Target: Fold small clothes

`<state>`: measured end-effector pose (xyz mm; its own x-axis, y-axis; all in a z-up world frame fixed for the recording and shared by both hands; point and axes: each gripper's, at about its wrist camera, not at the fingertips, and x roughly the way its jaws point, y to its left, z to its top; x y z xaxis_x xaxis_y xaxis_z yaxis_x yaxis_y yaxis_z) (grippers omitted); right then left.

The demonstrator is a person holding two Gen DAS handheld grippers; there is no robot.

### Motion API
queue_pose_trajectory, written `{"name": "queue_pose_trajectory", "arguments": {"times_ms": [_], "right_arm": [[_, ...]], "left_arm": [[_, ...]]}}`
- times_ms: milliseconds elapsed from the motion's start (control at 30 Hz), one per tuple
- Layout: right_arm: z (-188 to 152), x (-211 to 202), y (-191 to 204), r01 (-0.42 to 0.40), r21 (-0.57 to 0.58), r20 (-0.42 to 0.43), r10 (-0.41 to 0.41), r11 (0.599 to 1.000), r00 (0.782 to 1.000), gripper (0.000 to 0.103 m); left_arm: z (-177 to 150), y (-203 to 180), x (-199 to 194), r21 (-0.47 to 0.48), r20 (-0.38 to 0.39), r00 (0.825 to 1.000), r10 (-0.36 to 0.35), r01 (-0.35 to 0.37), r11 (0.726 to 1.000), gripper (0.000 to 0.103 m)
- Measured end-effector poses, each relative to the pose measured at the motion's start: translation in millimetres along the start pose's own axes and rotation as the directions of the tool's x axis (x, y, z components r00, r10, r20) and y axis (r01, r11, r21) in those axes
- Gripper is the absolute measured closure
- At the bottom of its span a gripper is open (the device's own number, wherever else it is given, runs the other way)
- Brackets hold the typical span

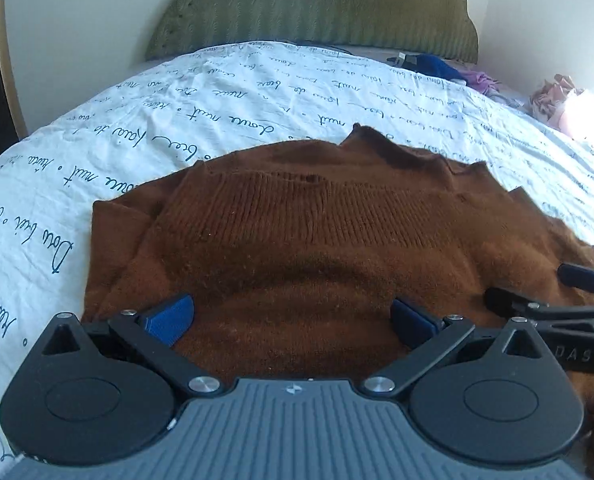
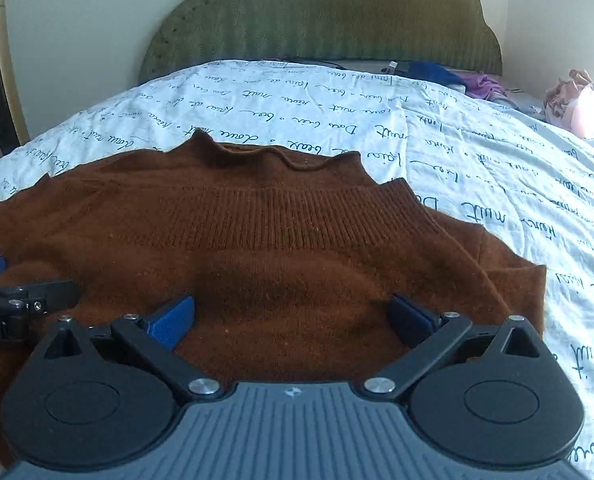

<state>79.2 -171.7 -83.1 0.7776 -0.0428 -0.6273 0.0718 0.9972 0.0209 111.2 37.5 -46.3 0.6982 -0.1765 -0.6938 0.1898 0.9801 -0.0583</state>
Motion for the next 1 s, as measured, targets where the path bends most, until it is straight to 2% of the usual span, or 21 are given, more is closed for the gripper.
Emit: {"name": "queue_pose_trajectory", "arguments": {"times_ms": [100,200,300,400,500,633,667,733,833,900,1000], "right_arm": [[-11,-15,-14,-0.005,0.041,0.003,0.005,0.999,1.000,0.000],[-18,-16,-38,-0.063,0.095,0.006,0.063,0.993,0.998,0.000],[-16,-20,-44,-0.016,0.062,-0.018,0.017,0.998,1.000,0.000],[-22,-21,-56,-0.018,0.070,-0.017,0.020,0.997,1.000,0.000],[-26,-24,-70,-0.066,0.096,-0.006,0.067,0.993,0.998,0.000],[-30,-54,-63,-0.046,0.055,0.033,0.044,0.997,0.998,0.000],[-34,-66,-60,-0.059,0.055,0.051,0.056,0.997,0.997,0.000],[-45,-78,-53,-0.133,0.049,0.041,0.131,0.990,0.991,0.000],[-69,-73,-42,-0.046,-0.042,-0.025,0.045,0.998,0.999,0.000],[-70,-75,-46,-0.062,-0.020,-0.018,0.062,0.998,0.998,0.000],[-58,-82,-42,-0.049,-0.029,-0.033,0.048,0.998,0.998,0.000]], "left_arm": [[-10,13,-3,0.003,-0.034,0.999,-0.032,0.032,0.999,0.000],[-18,15,-2,0.087,-0.023,0.999,-0.039,0.041,0.995,0.000],[-14,18,-2,0.074,-0.047,0.998,-0.049,0.053,0.996,0.000],[-17,17,-5,0.102,-0.030,0.999,-0.028,0.031,0.994,0.000],[-24,16,-16,0.124,-0.008,1.000,-0.009,0.010,0.992,0.000],[-31,12,-44,0.110,0.009,1.000,0.008,-0.009,0.994,0.000],[-33,10,-48,0.107,0.006,1.000,-0.001,0.001,0.994,0.000],[-40,9,-47,0.114,-0.026,1.000,0.011,-0.008,0.993,0.000],[-59,14,-43,0.141,-0.011,0.999,0.039,-0.037,0.989,0.000],[-64,17,-49,0.151,-0.007,0.999,0.044,-0.043,0.988,0.000],[-55,28,-60,0.078,-0.041,0.999,0.021,-0.018,0.997,0.000]]}}
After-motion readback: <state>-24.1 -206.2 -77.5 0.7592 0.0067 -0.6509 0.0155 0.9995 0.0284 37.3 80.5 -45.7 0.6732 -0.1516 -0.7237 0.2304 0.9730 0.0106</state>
